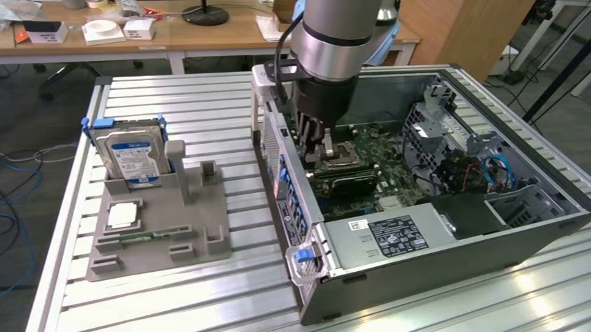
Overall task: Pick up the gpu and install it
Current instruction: 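Press down on the gpu until it lock into place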
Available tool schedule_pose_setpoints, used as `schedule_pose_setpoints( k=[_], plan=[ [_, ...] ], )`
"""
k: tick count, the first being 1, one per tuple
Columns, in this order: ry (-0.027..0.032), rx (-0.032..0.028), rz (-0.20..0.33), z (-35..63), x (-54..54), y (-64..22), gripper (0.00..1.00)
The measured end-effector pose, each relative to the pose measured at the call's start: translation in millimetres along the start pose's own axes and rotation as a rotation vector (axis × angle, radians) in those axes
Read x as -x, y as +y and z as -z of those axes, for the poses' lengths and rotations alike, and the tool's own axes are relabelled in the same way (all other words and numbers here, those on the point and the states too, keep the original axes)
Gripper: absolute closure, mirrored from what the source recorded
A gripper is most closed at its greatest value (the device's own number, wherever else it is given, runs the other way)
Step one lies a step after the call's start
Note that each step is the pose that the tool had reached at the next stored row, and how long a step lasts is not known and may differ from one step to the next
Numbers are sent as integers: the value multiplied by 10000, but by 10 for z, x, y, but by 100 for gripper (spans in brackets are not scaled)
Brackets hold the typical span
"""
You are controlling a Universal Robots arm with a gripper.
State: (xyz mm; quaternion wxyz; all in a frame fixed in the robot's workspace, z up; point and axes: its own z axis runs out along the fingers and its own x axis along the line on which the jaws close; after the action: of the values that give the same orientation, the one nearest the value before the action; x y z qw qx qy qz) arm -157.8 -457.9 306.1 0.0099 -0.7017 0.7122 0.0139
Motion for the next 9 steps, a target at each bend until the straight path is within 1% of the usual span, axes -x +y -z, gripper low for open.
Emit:
schedule_pose_setpoints(
  k=[3, 6, 9],
  plan=[
    [-12, 0, 0, -38, -1, -1, 89],
    [-10, 3, -8, -50, -2, -1, 89],
    [-38, 4, -19, -52, -2, 0, 89]
  ],
)
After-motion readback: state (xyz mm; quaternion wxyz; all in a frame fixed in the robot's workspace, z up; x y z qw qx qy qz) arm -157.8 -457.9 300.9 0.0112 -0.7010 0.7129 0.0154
